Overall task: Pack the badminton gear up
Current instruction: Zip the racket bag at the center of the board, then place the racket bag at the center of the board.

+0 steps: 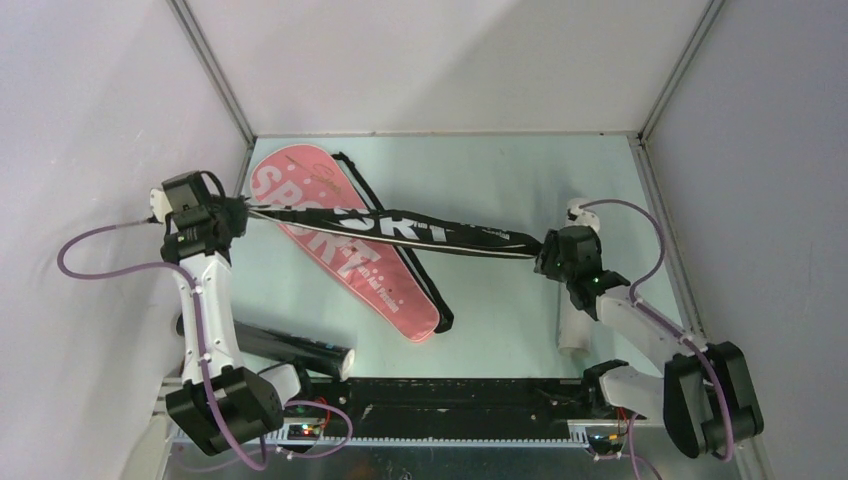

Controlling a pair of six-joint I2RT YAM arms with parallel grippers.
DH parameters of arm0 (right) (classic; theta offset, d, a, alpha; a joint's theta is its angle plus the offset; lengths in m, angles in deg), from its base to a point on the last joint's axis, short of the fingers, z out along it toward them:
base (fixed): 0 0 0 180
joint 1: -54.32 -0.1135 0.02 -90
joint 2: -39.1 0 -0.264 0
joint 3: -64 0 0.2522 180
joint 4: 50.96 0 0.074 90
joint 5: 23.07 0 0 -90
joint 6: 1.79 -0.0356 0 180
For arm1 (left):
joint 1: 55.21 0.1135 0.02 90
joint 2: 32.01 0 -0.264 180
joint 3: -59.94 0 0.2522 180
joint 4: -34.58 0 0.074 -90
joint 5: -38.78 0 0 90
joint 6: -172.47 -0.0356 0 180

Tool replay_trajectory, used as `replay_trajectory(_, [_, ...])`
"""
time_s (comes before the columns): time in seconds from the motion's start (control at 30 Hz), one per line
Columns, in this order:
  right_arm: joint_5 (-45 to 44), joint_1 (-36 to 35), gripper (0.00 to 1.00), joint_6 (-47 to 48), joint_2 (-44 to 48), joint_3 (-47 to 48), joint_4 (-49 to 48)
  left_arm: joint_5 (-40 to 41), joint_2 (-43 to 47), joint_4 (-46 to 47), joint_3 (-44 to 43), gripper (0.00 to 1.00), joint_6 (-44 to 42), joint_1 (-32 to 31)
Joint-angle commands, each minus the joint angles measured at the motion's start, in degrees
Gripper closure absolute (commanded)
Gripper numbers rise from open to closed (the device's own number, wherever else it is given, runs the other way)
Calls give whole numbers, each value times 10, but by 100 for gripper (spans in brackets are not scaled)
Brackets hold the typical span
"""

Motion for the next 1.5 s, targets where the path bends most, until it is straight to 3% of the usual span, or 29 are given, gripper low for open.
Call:
replay_trajectory(0.0, [-35,-78,43,121,75,62,44,-35,25,83,-7,100,-28,6])
replay_trajectory(0.23, [43,-210,26,321,74,76,-168,-62,38,102,-6,100,-35,6])
replay_trajectory(0.43, [38,-342,13,529,-91,155,-254,-119,36,105,-19,100,-35,3])
replay_trajectory(0.63, [9,-388,1,620,-258,284,-271,-138,48,102,-21,100,-36,-4])
replay_trajectory(0.8, [-9,-392,2,645,-351,382,-243,-135,54,101,-23,100,-41,-5])
replay_trajectory(0.87, [0,-388,10,649,-373,408,-227,-137,55,101,-28,100,-42,-5])
replay_trajectory(0.93, [25,-381,32,639,-386,434,-203,-136,55,103,-33,100,-39,-5])
replay_trajectory(0.97, [42,-377,55,624,-388,451,-197,-136,56,104,-35,100,-38,-5])
replay_trajectory(1.0, [51,-371,65,616,-383,458,-188,-136,56,107,-39,100,-36,-5])
replay_trajectory(1.03, [69,-368,81,597,-380,468,-181,-137,56,109,-43,97,-35,-5])
replay_trajectory(1.1, [92,-357,98,565,-368,486,-165,-139,54,108,-56,88,-32,-5])
replay_trajectory(1.13, [112,-351,100,539,-361,500,-160,-141,52,110,-65,84,-31,-5])
replay_trajectory(1.17, [117,-349,100,526,-358,506,-151,-144,52,116,-70,71,-28,-5])
replay_trajectory(1.2, [121,-347,100,502,-351,517,-149,-148,48,119,-83,67,-27,-5])
replay_trajectory(1.33, [121,-327,100,405,-339,554,-138,-168,33,112,-139,28,-41,-5])
replay_trajectory(1.47, [121,-295,100,300,-331,598,-116,-193,34,122,-165,5,-67,-7])
